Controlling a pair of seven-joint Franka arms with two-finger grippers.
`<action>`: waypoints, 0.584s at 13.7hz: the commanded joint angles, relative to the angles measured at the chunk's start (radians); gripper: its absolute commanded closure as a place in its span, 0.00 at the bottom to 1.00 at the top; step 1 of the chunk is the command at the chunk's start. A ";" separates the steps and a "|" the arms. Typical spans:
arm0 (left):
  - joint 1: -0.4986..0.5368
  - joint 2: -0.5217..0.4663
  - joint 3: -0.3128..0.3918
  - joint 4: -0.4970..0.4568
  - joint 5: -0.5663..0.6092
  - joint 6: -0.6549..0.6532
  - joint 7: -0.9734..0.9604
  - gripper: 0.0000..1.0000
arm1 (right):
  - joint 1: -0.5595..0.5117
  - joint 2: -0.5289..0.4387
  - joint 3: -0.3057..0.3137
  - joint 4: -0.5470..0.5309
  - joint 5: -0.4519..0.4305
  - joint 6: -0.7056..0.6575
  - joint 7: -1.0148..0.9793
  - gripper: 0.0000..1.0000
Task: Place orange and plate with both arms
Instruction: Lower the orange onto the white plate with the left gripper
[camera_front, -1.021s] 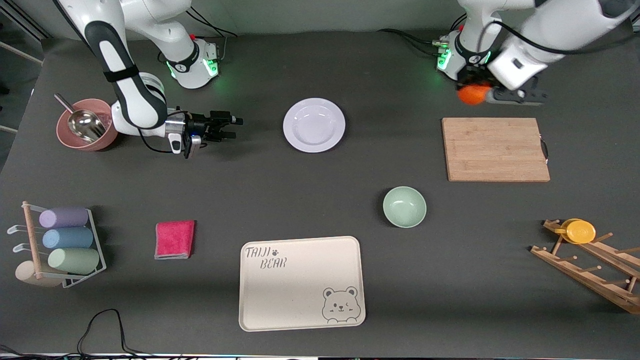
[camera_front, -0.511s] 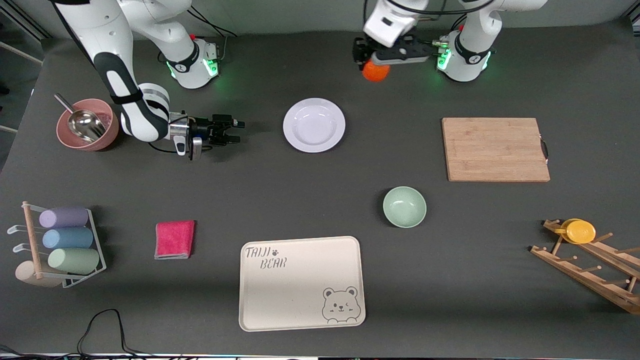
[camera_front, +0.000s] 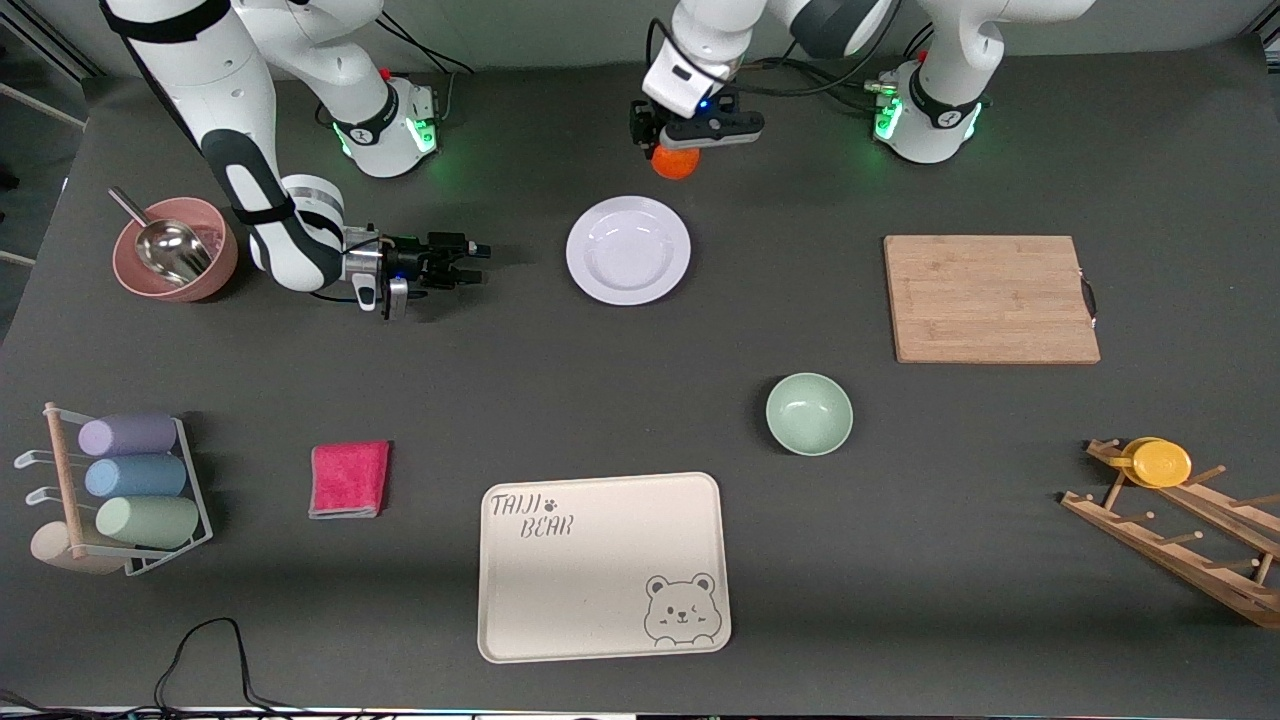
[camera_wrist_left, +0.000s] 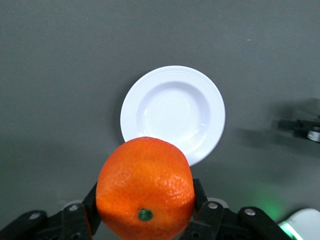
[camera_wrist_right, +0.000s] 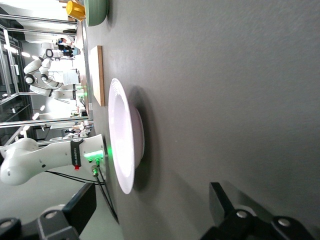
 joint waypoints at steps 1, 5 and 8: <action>-0.041 0.148 -0.020 0.019 0.171 0.076 -0.151 1.00 | 0.039 0.005 -0.010 0.006 0.025 -0.008 0.037 0.00; -0.075 0.326 -0.020 0.025 0.391 0.163 -0.305 1.00 | 0.039 0.008 -0.012 0.008 0.024 -0.008 0.056 0.00; -0.119 0.429 -0.004 0.028 0.492 0.218 -0.404 1.00 | 0.039 0.011 -0.012 0.008 0.024 -0.008 0.057 0.06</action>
